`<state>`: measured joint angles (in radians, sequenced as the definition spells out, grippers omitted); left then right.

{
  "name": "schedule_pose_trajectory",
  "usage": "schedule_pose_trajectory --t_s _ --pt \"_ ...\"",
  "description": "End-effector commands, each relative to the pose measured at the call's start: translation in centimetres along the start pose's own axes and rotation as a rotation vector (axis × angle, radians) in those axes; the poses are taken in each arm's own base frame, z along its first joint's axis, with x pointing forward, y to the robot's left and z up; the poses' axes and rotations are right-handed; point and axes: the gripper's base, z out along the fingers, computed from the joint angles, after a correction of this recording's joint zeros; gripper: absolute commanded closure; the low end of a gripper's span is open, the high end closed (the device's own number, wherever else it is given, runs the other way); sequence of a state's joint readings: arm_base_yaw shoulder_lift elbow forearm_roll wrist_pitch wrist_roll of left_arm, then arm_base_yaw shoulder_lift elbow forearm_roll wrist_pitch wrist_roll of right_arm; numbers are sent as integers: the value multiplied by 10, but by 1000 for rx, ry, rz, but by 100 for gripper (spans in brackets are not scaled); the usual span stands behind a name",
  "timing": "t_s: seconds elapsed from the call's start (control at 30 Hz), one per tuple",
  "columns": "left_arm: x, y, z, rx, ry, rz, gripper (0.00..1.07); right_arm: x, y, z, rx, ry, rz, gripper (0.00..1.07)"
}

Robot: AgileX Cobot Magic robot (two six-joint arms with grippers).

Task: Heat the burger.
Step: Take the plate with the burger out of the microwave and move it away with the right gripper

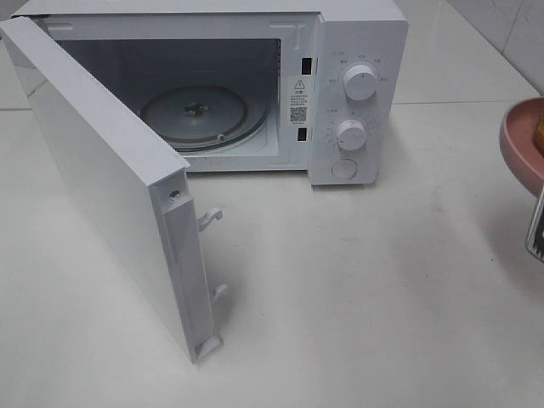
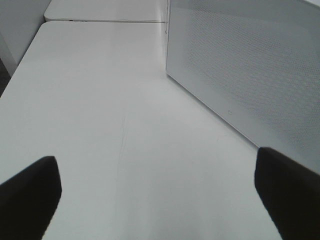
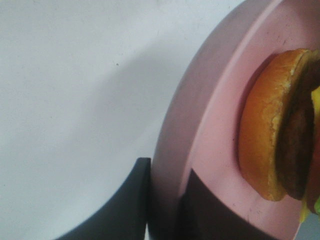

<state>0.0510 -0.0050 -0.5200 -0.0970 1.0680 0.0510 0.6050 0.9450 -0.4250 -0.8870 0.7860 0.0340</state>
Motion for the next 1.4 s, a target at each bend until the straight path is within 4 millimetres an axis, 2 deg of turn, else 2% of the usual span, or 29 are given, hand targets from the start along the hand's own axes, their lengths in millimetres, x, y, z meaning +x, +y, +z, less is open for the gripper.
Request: schedule_pose_trajectory --t_s 0.03,0.2,0.3,0.37,0.7,1.0,1.17,1.23,1.4 --pt "2 0 -2 -2 -14 -6 9 -2 -5 4 56 42 21 107" --pt "2 0 -2 -2 -14 -6 9 -6 -1 19 75 152 208 107" --pt "2 0 -2 -2 -14 -6 9 -7 0 24 89 184 262 107" --pt "2 0 -2 -2 -14 -6 9 -12 1 31 109 242 366 107" --pt "2 0 -2 -2 -14 -6 9 -23 9 51 133 353 515 106" --pt "2 0 -2 -2 -14 -6 9 -36 19 72 142 443 568 104" --pt "2 0 -2 -2 -14 -6 9 -46 26 87 148 491 580 103" --pt "2 0 -2 -2 -14 -6 9 -52 34 101 153 534 579 101" --pt "2 0 -2 -2 -14 -6 9 -57 42 113 152 567 564 100"
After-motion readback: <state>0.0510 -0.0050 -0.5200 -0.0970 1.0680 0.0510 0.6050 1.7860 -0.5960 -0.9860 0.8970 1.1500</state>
